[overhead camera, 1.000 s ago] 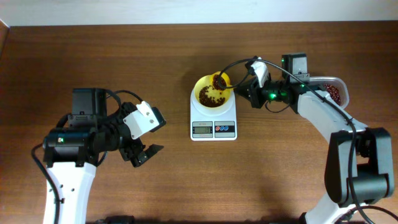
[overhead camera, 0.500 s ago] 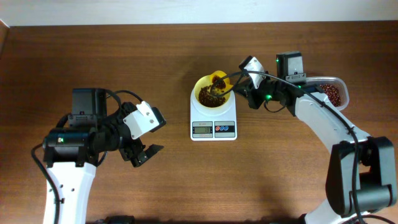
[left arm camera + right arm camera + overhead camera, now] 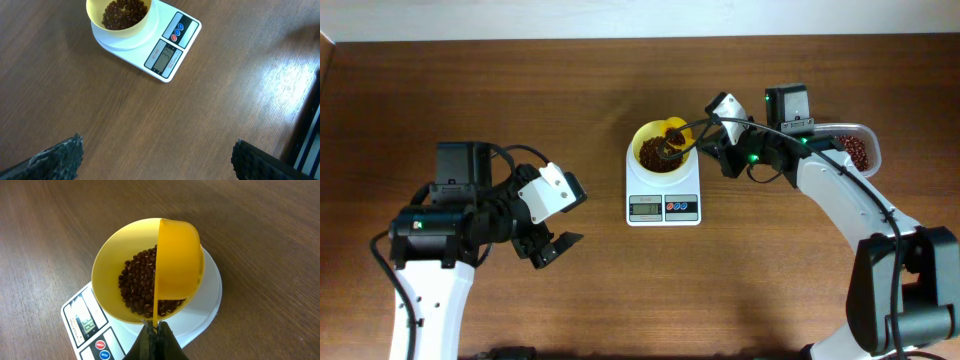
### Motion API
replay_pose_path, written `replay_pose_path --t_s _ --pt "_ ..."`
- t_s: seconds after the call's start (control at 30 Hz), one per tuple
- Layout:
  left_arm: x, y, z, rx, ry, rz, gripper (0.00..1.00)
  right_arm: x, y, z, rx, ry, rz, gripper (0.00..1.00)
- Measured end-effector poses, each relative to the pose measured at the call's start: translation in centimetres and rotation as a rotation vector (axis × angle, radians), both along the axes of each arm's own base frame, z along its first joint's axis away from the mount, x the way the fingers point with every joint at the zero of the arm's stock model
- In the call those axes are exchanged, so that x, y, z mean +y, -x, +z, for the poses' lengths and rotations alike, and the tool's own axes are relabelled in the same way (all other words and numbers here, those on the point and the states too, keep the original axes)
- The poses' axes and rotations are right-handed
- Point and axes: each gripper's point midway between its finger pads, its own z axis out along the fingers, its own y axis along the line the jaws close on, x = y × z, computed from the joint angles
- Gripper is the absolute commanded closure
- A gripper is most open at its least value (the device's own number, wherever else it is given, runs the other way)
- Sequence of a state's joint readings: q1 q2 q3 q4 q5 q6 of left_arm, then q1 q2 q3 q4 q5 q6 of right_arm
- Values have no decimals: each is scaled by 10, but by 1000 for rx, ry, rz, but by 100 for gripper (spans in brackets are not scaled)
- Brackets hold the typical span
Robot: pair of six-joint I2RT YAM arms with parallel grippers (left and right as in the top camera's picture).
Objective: Scoop item into bowl and weigh 50g on scale
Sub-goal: 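Tip the scoop to pour beans into the yellow bowl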
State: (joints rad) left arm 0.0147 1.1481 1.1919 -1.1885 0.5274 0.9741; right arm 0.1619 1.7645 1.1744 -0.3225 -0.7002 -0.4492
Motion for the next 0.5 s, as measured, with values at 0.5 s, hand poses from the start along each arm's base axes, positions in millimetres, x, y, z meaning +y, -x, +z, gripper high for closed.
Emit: replay_pose_path --t_s 0.5 --pt "0 0 0 0 0 0 1 0 11 31 -90 122 -32 96"
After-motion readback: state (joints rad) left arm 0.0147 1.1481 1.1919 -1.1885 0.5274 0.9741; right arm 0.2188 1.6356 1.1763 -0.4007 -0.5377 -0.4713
